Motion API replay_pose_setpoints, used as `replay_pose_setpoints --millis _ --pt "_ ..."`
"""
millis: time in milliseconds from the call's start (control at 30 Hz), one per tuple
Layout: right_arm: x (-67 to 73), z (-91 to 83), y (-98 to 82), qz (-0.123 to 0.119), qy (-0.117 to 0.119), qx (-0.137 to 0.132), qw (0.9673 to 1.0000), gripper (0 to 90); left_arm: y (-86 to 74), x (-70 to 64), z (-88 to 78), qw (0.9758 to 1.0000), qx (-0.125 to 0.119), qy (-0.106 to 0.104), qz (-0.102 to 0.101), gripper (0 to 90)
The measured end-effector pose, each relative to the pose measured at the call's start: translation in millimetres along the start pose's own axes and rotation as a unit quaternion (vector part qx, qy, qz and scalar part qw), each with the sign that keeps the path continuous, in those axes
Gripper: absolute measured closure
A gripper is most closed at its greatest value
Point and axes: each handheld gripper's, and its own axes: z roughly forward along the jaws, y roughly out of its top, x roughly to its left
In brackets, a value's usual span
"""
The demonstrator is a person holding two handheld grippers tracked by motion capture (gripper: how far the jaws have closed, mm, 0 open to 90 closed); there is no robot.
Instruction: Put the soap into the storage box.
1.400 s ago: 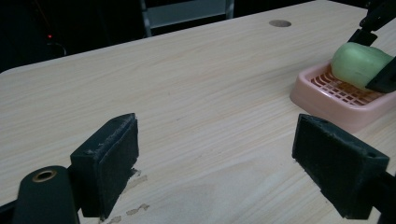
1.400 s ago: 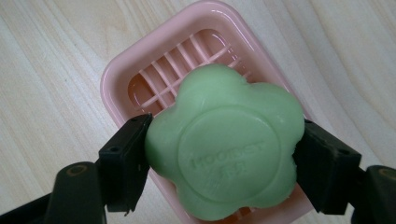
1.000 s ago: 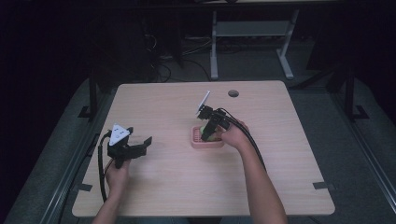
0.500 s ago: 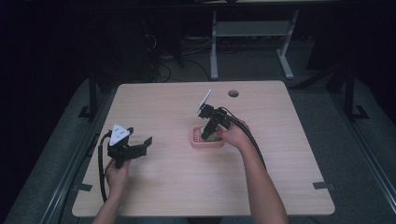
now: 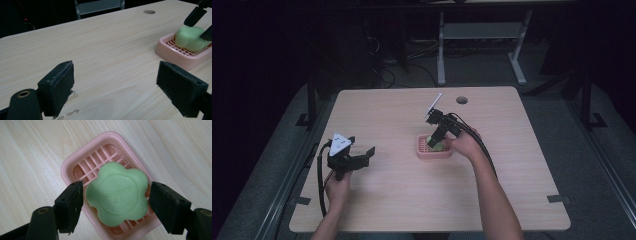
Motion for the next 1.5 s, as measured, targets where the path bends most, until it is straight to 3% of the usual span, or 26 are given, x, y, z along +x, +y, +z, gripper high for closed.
replay_pose_setpoints --millis 733,1500 --pt "-2.3 -16.0 -10.6 0.012 0.007 -0.023 0.9996 26.5 -0.1 -0.7 -0.3 1.0000 0.000 0.000 -0.002 14.3" --pt "-9.9 -31.1 -38.2 0.026 0.008 -0.034 0.9990 26.5 -0.2 -1.9 0.9 1.0000 0.003 -0.004 0.002 14.3"
